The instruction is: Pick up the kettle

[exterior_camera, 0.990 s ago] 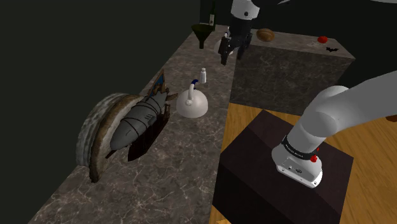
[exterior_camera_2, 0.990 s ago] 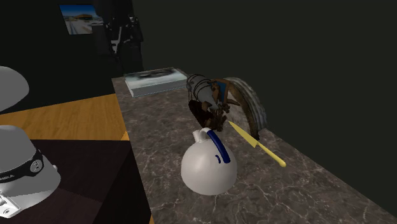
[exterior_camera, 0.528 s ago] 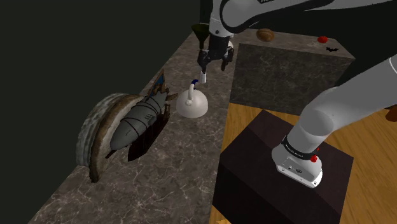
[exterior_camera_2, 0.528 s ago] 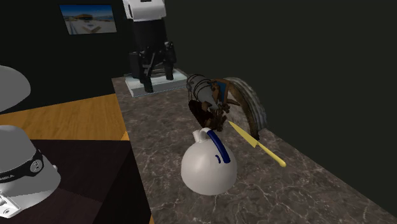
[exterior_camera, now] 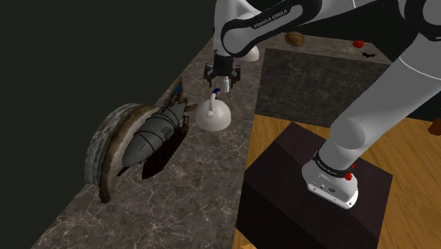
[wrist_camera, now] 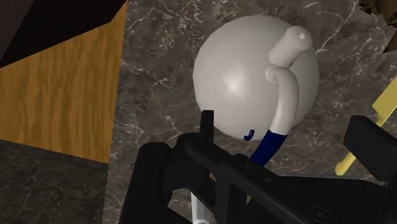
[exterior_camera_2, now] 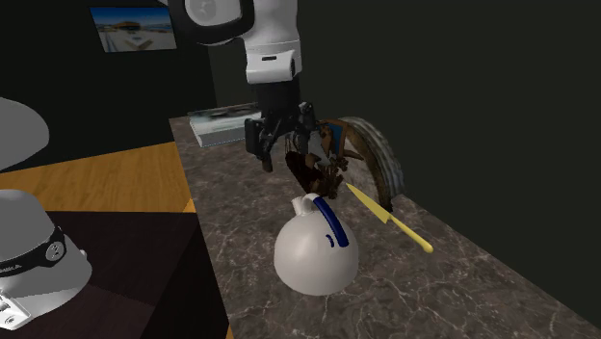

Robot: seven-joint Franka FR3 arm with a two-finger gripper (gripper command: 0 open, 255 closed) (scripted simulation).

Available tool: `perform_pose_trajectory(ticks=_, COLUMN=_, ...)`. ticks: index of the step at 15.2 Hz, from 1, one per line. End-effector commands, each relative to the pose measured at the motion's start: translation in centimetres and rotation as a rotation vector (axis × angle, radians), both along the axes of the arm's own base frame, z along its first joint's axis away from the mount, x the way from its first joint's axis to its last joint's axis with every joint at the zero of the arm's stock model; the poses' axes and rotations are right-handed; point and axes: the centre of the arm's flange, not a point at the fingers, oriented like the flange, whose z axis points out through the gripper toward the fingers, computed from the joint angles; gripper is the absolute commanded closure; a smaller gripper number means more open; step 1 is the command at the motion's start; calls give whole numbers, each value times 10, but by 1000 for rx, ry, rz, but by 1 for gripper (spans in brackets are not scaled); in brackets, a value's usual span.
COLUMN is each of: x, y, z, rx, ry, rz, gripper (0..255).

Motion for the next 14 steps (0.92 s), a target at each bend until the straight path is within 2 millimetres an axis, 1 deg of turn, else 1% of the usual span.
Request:
perform_pose_trajectory(ticks=1, x=22, y=2, z=-16, rx=-1, ry=-6, rz=-94, gripper=0)
perform_pose_trajectory(ticks=4, x=52, y=-3, z=-41, rx=-5, ry=-12, rz=-225, gripper=0)
perform_pose_trajectory(ticks=5, x=55, y=-4, z=-44, rx=-5, ry=-13, rz=-238, gripper=0)
perform_pose_trajectory(ticks=11, x=55, y=-4, z=-75, rx=-5, ry=-13, rz=-238, gripper=0)
perform_pose_trajectory(ticks=12, x=55, y=-4, z=-84, rx=-5, ry=-13, rz=-238, gripper=0)
perform_pose_trajectory(ticks=14, x=55, y=-4, z=-84, rx=-5, ry=-13, rz=-238, gripper=0)
